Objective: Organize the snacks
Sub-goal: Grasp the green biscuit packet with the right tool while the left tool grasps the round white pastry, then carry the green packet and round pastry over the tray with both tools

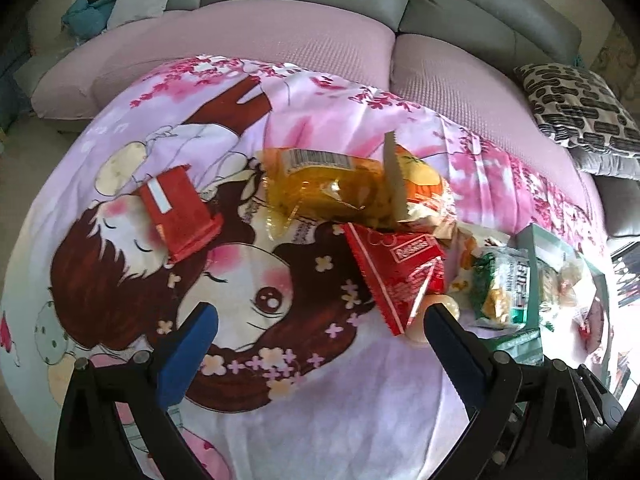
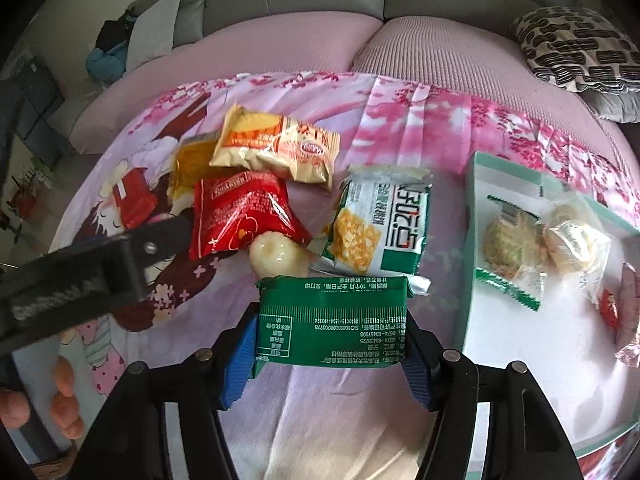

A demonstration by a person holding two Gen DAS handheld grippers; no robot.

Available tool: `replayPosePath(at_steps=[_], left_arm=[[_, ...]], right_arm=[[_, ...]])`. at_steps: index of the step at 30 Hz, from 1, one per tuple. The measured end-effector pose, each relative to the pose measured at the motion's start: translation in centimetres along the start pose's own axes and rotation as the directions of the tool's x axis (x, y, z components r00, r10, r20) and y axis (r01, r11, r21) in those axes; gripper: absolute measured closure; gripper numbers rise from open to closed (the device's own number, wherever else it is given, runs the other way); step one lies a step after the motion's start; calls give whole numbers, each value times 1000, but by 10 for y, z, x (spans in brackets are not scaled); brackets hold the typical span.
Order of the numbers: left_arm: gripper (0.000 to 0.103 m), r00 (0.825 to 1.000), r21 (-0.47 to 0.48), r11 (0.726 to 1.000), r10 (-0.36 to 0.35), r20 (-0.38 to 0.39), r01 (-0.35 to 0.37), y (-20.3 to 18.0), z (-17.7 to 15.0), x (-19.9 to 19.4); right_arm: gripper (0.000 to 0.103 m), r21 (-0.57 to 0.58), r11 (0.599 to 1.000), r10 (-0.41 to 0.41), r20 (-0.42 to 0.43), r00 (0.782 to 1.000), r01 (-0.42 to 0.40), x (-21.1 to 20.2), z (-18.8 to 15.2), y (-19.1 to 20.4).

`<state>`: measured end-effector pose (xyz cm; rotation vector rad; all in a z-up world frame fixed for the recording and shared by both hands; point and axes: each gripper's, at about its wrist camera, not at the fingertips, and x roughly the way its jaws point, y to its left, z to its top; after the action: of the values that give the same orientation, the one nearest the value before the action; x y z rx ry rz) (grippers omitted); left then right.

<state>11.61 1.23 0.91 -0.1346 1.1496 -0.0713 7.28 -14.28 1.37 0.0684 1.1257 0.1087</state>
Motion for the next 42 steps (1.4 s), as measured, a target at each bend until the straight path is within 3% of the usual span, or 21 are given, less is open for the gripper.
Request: replayPosePath(at_steps=[3, 7, 8, 14, 20, 32, 42], left_arm=[[1, 1000, -7, 1000, -11, 0, 11, -2, -1, 1], [7, 1000, -3, 1000, -16, -11, 16, -6, -3, 4], [13, 1000, -1, 1000, -26, -18, 26, -9, -4, 5], [14, 992, -2, 994, -108, -65, 108, -28, -13, 15], [28, 983, -7, 987, -162, -83, 162, -48, -17, 25], [62, 993, -15, 995, -95, -65, 94, -66, -12, 47], [65, 997, 9, 998, -59, -41, 59, -72, -12, 58]], right_arm=[[36, 13, 1000, 9, 23, 1000, -10, -12, 1, -5], [36, 46, 998, -52, 55, 997, 50, -27, 3, -19], [36, 59, 997, -60, 60, 996, 57, -30, 3, -24], [36, 131, 989, -84, 79, 993, 73, -40, 2, -49], [36, 167, 984, -82, 91, 992, 65, -45, 0, -64], [36, 226, 973, -76, 104, 992, 51, -50, -3, -86], [36, 245, 969, -69, 98, 993, 43, -48, -5, -93]])
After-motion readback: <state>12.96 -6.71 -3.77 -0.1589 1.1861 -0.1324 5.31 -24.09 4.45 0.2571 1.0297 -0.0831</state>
